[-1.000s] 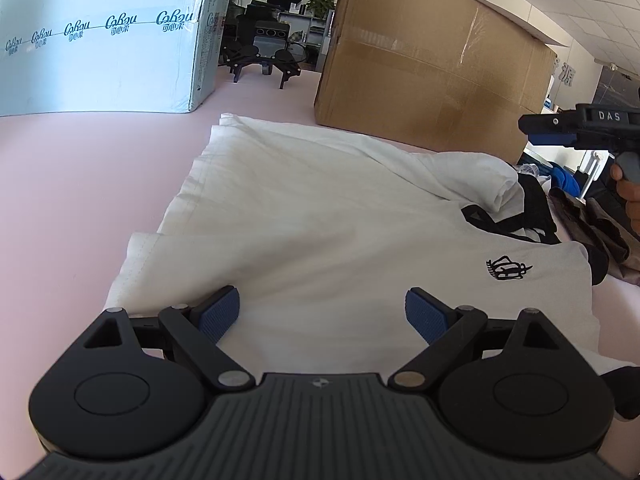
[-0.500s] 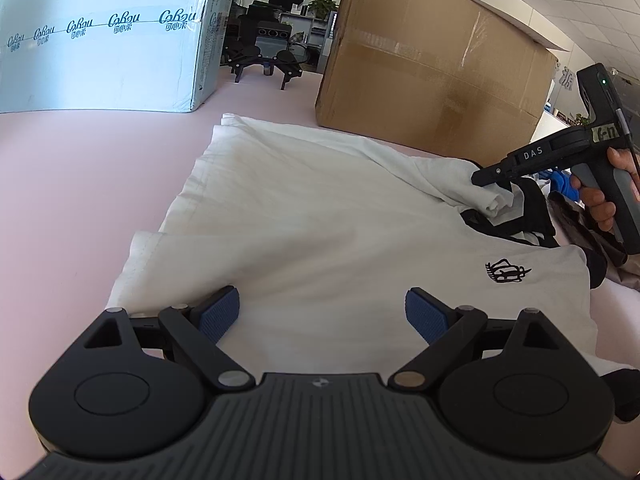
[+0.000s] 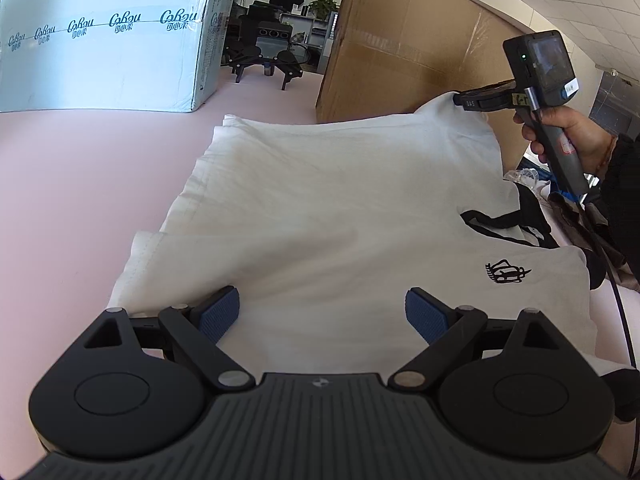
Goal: Fold clothes
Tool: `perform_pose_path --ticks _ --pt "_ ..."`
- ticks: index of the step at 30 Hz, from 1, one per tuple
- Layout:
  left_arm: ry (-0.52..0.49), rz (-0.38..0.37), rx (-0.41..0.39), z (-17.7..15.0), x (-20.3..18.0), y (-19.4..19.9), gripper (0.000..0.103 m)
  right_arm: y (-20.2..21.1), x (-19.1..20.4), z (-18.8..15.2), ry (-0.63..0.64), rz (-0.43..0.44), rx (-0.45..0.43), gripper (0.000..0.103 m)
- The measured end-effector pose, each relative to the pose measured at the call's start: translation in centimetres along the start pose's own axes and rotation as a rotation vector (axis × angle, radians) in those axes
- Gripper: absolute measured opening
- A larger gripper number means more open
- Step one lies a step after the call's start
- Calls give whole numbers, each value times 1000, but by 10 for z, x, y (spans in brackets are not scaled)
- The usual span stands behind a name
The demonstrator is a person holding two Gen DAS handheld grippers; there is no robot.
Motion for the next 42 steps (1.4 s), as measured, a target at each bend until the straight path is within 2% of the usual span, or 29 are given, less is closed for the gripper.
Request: perform_pose_path --ticks 1,3,6,9,11,12,14,16,17,18,19,20,22,24,25,29,30,33,36,38,40,42 --pt "2 -1 -1 0 0 0 89 -7 3 -4 13 -12 16 58" --pt "5 -1 -2 0 1 0 89 -17 4 -10 9 -28 28 60" --pt "7 -1 -2 0 1 0 89 -11 -15 -7 -113 8 27 65" --pt "9 2 -4 0 0 0 89 6 -51 -3 -272 74 43 78" --pt "14 4 -6 0 1 1 89 6 -72 -12 -387 139 140 78" --pt "17 5 -8 0 2 1 89 1 -80 -22 -436 163 222 76" --pt "22 7 -10 0 2 2 89 -10 -90 -43 -530 176 332 71" --pt "26 9 -11 0 3 3 89 -22 -94 -60 -645 255 421 50" --pt "26 9 -11 0 3 3 90 -28 -92 -67 -683 309 464 46" --pt "27 10 -11 0 3 3 90 -35 -86 -73 -695 351 502 33" --pt "27 10 -11 0 3 2 90 -38 -81 -74 -684 351 510 15" --pt "26 11 -10 0 3 3 89 -41 -77 -75 -671 341 512 10" --pt "24 13 -9 0 3 2 90 -39 -80 -70 -644 214 438 6" --pt "23 13 -9 0 3 3 90 -33 -90 -54 -614 139 312 6" --pt "23 13 -10 0 3 3 90 -28 -93 -45 -580 137 255 6" --pt "24 14 -11 -1 3 3 90 -22 -98 -29 -453 115 155 7" --pt "24 14 -12 -1 3 4 90 -26 -98 -30 -413 102 154 12" --pt "32 13 -12 -1 4 4 90 -47 -103 -48 -367 -9 226 57" --pt "28 16 -10 -1 3 4 90 -54 -115 -68 -361 -92 266 57" --pt "25 18 -8 -1 3 4 90 -42 -125 -73 -367 -127 260 57" --pt "28 18 -7 -1 4 3 90 -15 -141 -75 -431 -73 241 62" --pt "33 16 -9 0 4 3 90 26 -157 -85 -547 78 253 74"
Point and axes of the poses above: each gripper's, at about its wrist camera, not at the fingertips, and y roughly against the way its jaws point, x to its left, z to its top, the point moved 5 cm from there along -y, roughly the way its jaws point, and after that the axes turned 6 degrees about -y, right-handed, at the moved point
